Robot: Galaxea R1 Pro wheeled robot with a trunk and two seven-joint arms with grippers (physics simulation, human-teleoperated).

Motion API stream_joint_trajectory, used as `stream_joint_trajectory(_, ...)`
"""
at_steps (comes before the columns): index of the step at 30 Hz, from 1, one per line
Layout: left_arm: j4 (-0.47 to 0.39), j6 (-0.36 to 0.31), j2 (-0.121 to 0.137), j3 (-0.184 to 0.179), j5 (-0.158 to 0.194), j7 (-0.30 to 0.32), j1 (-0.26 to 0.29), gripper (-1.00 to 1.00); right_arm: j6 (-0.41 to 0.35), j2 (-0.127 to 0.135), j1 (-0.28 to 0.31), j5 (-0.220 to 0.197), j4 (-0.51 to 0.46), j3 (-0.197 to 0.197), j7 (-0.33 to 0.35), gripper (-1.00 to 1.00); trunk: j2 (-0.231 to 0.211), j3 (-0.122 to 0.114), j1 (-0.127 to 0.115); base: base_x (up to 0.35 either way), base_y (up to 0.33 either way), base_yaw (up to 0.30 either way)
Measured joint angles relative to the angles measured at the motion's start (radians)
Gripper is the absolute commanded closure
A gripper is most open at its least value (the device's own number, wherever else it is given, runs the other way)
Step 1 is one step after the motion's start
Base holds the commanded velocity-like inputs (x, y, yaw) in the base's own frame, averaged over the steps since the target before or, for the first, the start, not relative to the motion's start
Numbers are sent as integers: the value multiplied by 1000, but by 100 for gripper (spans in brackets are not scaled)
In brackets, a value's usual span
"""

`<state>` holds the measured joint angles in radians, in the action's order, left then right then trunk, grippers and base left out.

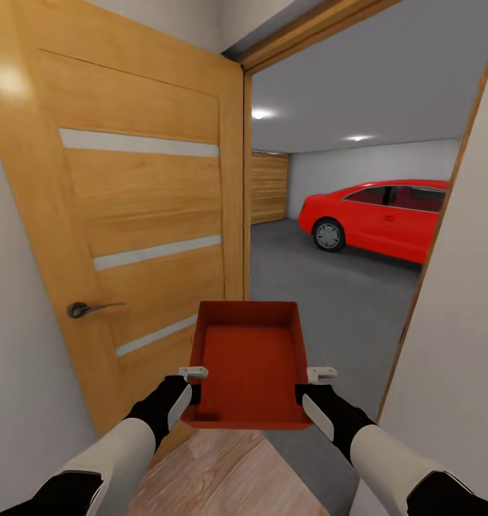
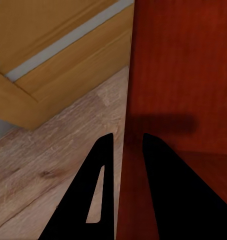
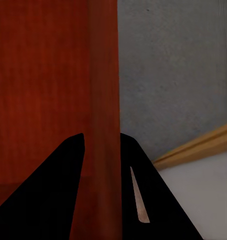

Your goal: Move the two storage containers from the living room to the garage. In the garage, place one container on the floor and stack the other container on top of it (either order is fine).

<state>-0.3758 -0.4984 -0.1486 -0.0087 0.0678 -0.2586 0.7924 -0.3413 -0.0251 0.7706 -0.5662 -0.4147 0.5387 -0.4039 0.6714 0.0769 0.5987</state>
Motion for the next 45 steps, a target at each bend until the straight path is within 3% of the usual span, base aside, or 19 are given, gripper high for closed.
stream_joint_trajectory(10, 0, 0, 0, 0, 0, 0, 0, 100, 0, 1, 0, -3, 0, 1, 0, 100, 0, 0, 0, 192, 148, -245)
stream_joint_trajectory(29, 0, 1, 0, -1, 0, 1, 0, 100, 1, 1, 0, -3, 0, 2, 0, 100, 0, 0, 0, 8, 4, -244)
stream_joint_trajectory(45, 0, 0, 0, -2, 2, -2, 0, 100, 0, 0, 0, -2, 0, 1, 1, 100, 0, 0, 0, 156, 222, -30)
